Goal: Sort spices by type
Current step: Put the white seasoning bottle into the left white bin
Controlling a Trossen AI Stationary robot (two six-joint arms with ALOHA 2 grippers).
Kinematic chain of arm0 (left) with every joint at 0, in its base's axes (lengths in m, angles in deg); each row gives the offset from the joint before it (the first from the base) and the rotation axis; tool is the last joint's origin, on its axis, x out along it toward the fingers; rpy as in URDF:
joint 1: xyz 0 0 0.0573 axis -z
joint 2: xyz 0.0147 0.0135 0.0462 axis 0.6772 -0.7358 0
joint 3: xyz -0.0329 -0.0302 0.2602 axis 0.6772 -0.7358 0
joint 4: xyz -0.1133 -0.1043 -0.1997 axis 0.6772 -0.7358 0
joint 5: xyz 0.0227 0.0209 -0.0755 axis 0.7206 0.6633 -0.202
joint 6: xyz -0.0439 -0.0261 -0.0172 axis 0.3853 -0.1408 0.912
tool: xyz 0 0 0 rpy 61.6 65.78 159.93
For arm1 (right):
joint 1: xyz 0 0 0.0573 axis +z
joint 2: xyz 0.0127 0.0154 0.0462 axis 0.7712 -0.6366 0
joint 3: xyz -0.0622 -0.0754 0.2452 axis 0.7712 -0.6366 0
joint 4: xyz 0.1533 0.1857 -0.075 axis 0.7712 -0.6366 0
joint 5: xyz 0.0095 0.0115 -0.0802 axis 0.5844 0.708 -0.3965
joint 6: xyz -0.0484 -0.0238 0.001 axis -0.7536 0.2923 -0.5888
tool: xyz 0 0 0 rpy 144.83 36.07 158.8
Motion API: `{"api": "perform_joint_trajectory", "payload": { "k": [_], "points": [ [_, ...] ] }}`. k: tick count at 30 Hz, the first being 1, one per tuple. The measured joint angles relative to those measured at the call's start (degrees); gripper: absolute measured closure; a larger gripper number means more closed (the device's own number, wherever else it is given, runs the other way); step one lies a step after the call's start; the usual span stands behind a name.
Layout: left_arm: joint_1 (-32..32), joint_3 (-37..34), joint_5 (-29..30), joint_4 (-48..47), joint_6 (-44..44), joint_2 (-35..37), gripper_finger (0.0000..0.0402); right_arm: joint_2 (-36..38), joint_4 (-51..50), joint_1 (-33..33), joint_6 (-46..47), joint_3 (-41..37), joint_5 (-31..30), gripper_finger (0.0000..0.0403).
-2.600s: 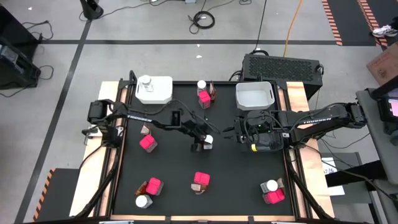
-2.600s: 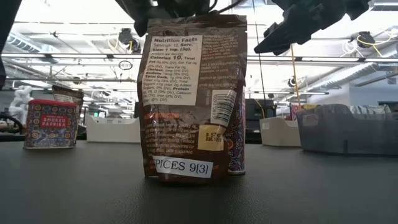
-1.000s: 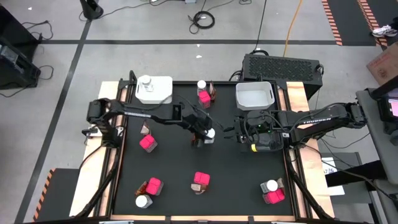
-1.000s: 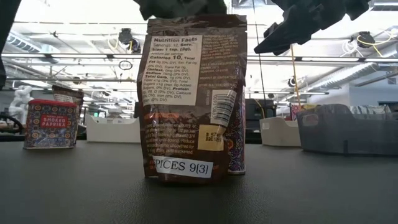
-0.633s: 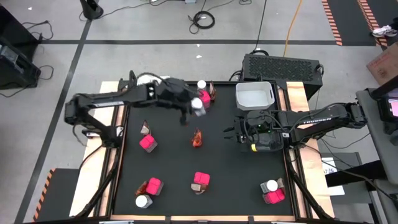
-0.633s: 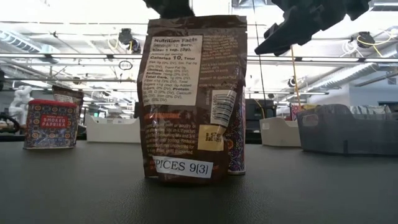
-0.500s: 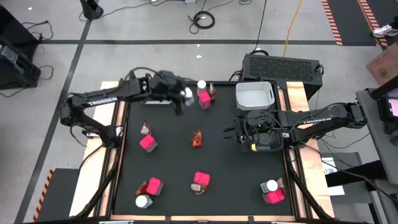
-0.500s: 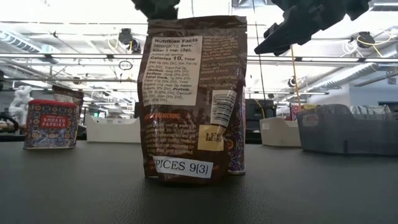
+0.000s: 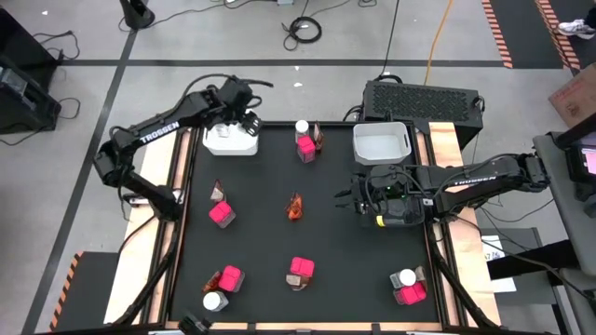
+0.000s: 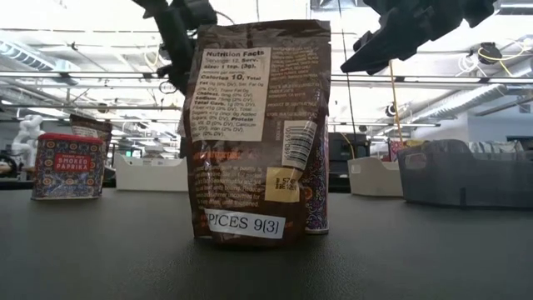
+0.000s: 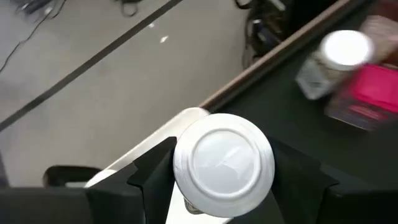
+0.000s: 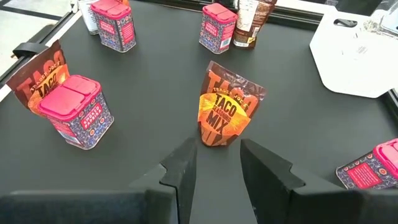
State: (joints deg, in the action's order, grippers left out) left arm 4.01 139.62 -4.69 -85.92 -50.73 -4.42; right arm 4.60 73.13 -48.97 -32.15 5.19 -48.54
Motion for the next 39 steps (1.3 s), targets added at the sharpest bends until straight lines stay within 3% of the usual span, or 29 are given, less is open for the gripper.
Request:
{"api": "perform_joint_trajectory", "payload": {
  "k": [9, 24, 33, 39],
  "points": [
    [-6.59, -10.1, -1.71, 10.72, 4.31, 0.1, 0.0178, 0.0, -0.38, 0.0, -0.94, 0.0, -0.02, 0.0283],
    [-10.74, -20.76, -1.53, 23.62, 8.49, 0.17, 0.0178, 0.0, -0.36, 0.0, -1.49, 0.0, -0.02, 0.0283],
    [-12.38, -23.78, -1.11, 26.93, 9.1, 0.15, 0.0178, 0.0, 0.64, 0.0, -1.49, 0.02, -0.02, 0.0283],
    [-12.47, -25.38, -1.03, 28.75, 10.06, 0.15, 0.0178, -2.04, 6.35, -0.08, -1.75, 0.07, -1.76, 0.0283]
  ]
}}
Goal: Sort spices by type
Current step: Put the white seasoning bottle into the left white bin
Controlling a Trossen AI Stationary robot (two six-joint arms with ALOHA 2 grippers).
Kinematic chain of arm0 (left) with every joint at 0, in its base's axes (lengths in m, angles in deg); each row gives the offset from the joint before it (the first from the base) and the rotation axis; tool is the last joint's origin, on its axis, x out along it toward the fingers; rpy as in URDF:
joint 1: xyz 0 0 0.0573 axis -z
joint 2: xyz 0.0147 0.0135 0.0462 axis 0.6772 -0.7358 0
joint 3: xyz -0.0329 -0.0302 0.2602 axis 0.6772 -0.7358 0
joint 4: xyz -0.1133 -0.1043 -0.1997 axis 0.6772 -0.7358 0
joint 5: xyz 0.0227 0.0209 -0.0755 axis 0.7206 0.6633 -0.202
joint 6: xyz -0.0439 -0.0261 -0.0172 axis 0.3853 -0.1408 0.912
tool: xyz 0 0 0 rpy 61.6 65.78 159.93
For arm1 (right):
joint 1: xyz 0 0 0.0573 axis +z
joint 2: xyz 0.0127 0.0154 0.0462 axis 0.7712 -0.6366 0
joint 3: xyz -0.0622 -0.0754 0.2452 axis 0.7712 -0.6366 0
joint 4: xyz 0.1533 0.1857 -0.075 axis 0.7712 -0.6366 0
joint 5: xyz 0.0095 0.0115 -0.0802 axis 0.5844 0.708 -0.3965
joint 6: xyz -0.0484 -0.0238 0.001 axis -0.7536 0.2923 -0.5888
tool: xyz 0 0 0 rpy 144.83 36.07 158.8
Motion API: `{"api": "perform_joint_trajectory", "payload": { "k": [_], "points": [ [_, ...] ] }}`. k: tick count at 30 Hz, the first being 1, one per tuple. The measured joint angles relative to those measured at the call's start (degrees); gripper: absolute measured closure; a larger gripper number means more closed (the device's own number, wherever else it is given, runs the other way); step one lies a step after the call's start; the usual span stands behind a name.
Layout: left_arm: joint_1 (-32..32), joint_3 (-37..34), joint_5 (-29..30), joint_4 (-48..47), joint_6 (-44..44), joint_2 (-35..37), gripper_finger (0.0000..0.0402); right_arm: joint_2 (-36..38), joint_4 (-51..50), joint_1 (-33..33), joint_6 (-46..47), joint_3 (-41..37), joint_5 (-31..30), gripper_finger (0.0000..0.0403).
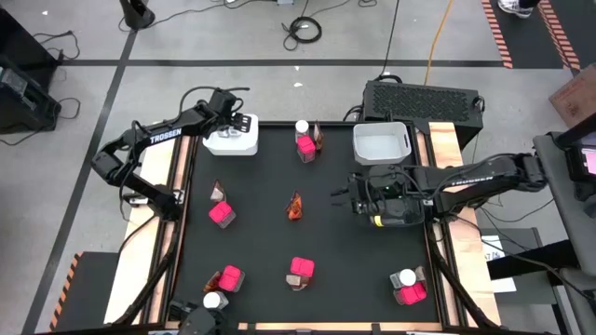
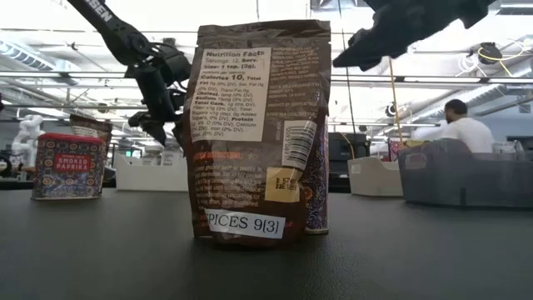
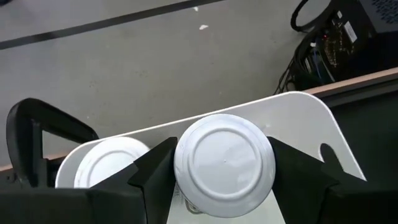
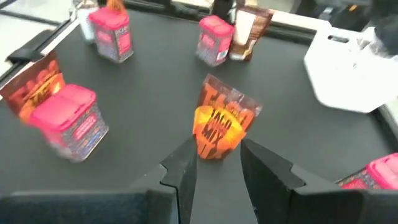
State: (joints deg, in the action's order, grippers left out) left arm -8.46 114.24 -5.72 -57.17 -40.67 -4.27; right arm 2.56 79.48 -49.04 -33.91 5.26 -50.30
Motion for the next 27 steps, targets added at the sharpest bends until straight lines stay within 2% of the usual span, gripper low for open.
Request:
{"api": "perform_joint_trajectory", "payload": {
  "k": [5, 8, 16, 27],
  "points": [
    [0.07, 0.0, 0.0, 0.56, 0.24, 0.0, 0.0178, -4.15, 5.93, -0.94, 0.22, 0.02, -9.89, 0.0283],
    [0.05, 0.0, 0.02, 0.48, 0.26, 0.0, 0.0178, -7.26, 7.2, -2.33, 0.25, 0.02, -13.33, 0.0283],
    [0.04, 0.0, 0.04, 0.39, 0.35, 0.0, 0.0178, -15.57, 15.63, -6.55, -0.11, 0.0, -13.3, 0.0283],
    [0.04, 0.0, 0.35, 0.32, 0.04, 0.0, 0.016, -17.85, 16.39, -7.44, 0.11, 0.0, -13.03, 0.0283]
  ]
}}
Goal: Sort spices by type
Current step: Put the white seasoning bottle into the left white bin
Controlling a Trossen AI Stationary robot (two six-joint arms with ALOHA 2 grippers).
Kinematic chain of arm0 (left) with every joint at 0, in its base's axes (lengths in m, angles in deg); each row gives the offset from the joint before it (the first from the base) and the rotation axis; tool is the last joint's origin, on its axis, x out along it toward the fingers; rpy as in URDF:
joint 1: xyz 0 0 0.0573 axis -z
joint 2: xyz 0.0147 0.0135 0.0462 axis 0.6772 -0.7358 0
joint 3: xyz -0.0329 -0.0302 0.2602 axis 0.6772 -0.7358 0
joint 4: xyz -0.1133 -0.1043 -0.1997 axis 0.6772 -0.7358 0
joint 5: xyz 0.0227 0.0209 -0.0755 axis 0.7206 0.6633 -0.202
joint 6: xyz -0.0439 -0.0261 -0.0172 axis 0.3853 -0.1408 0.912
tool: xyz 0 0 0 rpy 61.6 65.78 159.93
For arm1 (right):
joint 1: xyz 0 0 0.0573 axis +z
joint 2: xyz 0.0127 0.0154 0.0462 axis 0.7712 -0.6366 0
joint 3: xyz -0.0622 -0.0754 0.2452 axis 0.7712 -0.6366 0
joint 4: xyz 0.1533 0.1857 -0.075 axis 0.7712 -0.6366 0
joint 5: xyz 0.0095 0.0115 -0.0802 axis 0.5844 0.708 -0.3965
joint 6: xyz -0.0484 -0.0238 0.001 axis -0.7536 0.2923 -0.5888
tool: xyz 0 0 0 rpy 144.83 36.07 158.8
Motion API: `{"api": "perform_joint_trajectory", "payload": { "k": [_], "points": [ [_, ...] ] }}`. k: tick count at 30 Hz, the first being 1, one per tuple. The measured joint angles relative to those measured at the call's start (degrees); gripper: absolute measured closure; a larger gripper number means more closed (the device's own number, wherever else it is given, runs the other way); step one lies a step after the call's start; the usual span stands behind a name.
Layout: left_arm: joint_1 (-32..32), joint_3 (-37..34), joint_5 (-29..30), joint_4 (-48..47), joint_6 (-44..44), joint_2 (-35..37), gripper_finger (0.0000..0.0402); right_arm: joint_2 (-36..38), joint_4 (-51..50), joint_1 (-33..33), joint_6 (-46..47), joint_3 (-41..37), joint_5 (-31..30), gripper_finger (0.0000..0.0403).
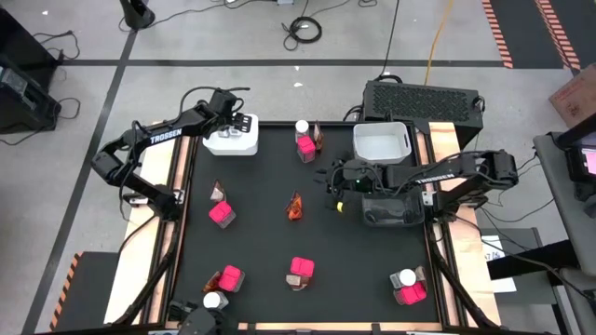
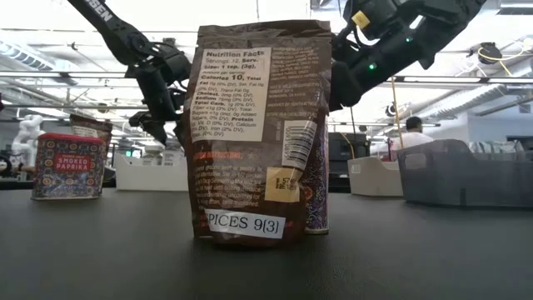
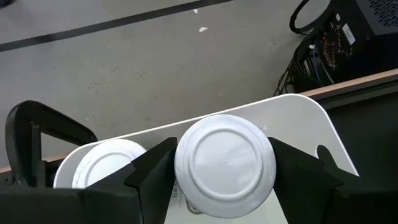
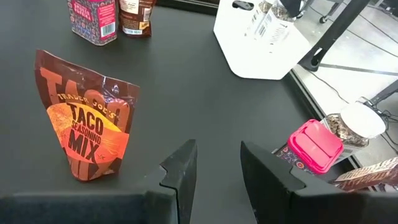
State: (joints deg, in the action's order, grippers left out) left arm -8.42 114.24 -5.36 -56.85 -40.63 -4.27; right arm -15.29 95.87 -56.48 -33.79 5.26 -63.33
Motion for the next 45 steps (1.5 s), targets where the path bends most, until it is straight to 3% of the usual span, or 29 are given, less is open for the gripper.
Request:
{"api": "perform_joint_trajectory", "payload": {
  "k": [18, 27, 32, 45],
  "points": [
    [0.0, 0.72, 0.51, 1.92, -3.26, 0.04, 0.0152, 0.0, -0.08, 0.09, 0.16, 0.0, 0.05, 0.0283],
    [1.09, 5.13, -4.58, 1.65, -5.64, 0.06, 0.0152, 0.0, -0.1, 0.11, 0.3, 0.0, 0.03, 0.0283],
    [3.83, 7.72, -7.05, 1.64, -5.67, 0.05, 0.0152, 0.0, -0.21, 0.11, 1.57, 0.0, 0.05, 0.0283],
    [13.18, 8.7, -5.5, -1.76, -9.56, 0.04, 0.0158, 0.02, -0.43, 0.11, 1.55, -0.02, 0.03, 0.0283]
  ]
}}
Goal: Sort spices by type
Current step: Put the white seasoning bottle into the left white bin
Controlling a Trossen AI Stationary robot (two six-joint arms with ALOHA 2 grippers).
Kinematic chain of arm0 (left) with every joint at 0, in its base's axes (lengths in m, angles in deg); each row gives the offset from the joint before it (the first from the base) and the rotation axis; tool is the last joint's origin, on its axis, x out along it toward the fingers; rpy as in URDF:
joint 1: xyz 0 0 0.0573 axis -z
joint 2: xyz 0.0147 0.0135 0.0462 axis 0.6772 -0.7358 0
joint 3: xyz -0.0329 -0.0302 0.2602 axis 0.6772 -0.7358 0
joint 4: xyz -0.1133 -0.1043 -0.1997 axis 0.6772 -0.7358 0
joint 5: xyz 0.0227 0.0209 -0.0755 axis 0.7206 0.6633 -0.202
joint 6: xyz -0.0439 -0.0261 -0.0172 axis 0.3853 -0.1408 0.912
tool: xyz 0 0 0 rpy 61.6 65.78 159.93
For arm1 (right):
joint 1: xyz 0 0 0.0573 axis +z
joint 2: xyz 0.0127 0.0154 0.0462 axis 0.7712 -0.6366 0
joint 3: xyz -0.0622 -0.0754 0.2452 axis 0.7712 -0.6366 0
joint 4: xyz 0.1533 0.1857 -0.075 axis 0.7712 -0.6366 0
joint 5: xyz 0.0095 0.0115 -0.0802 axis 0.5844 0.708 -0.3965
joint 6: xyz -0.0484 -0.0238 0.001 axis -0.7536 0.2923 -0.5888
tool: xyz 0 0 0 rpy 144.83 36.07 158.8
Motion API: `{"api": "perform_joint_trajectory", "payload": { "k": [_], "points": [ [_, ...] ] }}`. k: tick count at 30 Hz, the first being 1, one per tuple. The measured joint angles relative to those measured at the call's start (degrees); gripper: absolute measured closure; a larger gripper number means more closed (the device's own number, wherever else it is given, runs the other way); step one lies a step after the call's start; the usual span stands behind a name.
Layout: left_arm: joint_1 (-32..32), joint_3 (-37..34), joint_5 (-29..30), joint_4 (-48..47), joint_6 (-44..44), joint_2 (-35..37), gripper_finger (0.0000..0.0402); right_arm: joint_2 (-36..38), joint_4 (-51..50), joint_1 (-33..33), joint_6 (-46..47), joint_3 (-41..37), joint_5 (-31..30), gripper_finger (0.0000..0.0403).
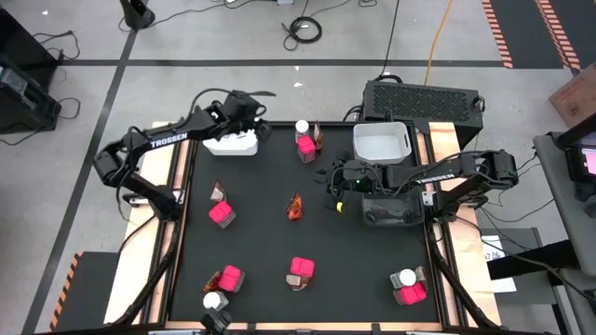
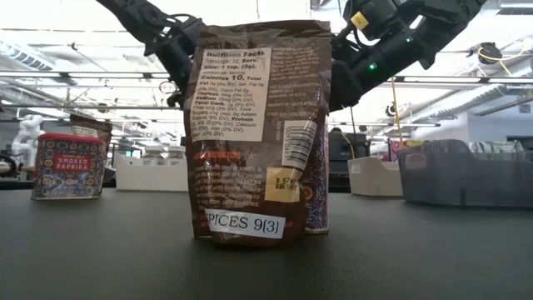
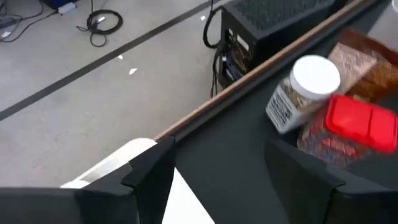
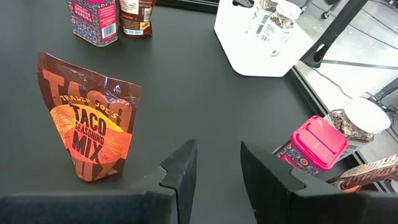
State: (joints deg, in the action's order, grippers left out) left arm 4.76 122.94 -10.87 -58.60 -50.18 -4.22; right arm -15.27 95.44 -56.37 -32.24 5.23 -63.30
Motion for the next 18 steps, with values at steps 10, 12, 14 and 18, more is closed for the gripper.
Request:
{"api": "perform_joint_trajectory", "payload": {
  "k": [10, 12, 14, 18],
  "points": [
    [2.02, 0.0, 5.13, -11.54, -1.02, 0.0, 0.0269, 0.0, 0.36, 0.02, -0.09, 0.0, 0.0, 0.0283],
    [2.03, 0.0, 5.17, -12.9, -1.02, 0.0, 0.0306, 0.02, 0.42, 0.0, -0.1, 0.0, 0.0, 0.0283],
    [2.02, 0.0, 5.25, -14.32, -1.21, 0.0, 0.0343, 0.02, 0.42, 0.01, -0.09, 0.0, 0.0, 0.0283],
    [1.88, -0.64, 9.1, -14.94, -2.05, -0.02, 0.0394, 0.02, 0.42, 0.01, -0.08, 0.0, 0.0, 0.0283]
  ]
}}
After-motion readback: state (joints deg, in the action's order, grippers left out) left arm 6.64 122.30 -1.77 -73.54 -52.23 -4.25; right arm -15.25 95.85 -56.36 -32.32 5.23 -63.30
